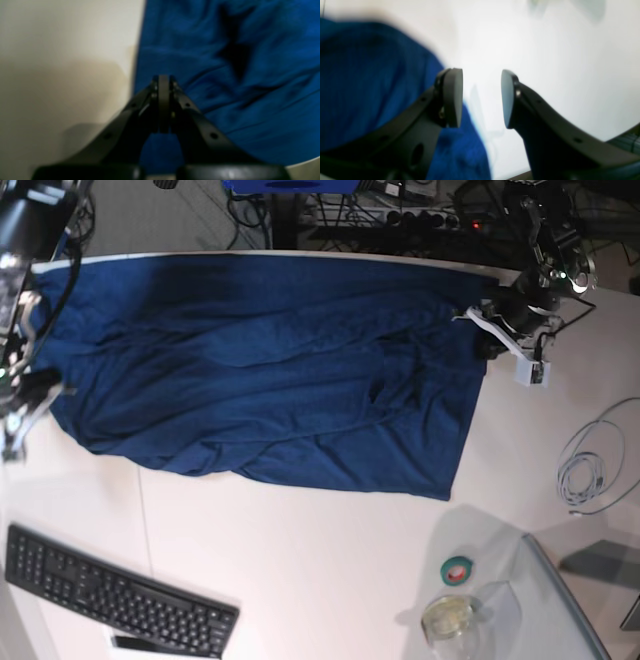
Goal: Layout the t-shirt on the table in an organized manner, then fold the t-shirt properly
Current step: 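Hold the shirt edge with both grippers and pull it taut, then move both grippers to the opposite shirt edge and grasp it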
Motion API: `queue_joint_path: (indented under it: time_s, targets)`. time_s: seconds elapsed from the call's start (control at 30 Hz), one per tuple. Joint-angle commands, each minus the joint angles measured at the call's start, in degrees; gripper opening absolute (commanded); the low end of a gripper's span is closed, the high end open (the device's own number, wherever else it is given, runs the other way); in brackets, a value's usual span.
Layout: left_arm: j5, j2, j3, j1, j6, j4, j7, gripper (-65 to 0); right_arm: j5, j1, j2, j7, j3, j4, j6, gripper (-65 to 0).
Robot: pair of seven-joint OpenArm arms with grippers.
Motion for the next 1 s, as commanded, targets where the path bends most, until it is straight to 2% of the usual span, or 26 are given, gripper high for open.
queue_joint_path:
  time_s: [0.0, 0.1, 0.2, 0.3, 0.5, 0.67, 0.83, 0.97]
  targets:
    - [-2.02, -0.79, -0.23, -0.21, -0.27, 0.03, -0.97, -65.0, 0.57, -0.86, 0.39, 1.32, -0.05, 2.02, 0.05, -50.9]
    - [-3.87, -0.88, -0.14, -1.44, -0.27, -3.05, -0.97, -65.0, 0.66, -4.38, -0.75, 1.41, -0.14, 2.46, 0.14, -64.7]
    - [-3.87, -0.97, -0.14, -2.85, -0.27, -6.92, -1.15, -65.0, 0.66, -5.26, -1.37, 1.94, 0.04, -0.79, 0.14, -64.7]
    - [-3.87, -1.14, -0.14, -3.37, -0.27, -9.73, -1.24, -65.0, 0.57, -5.43, -1.37, 4.92, 0.13, -4.48, 0.05, -65.0]
    - [-3.87, -4.84, -0.14, -5.39, -0.27, -15.71, -1.33, -65.0, 0.66, -7.72, -2.33, 5.1, 0.04, -5.45, -0.21, -65.0]
    - [-3.87, -6.59, -0.14, -6.63, -0.27, -18.52, -1.33, -65.0, 0.39, -8.86, -3.12, 5.1, 0.04, -5.1, -0.21, -65.0]
    - [-4.4, -6.42, -0.23, -6.54, -0.27, -15.1, -1.06, -65.0, 0.39, -8.95, -3.12, 5.19, 0.04, -2.63, -0.21, -65.0]
    - [-4.48, -5.8, -0.14, -6.36, -0.27, -7.18, -0.62, -65.0, 0.39, -9.04, -3.04, 5.19, 0.04, 6.51, -0.12, -64.4]
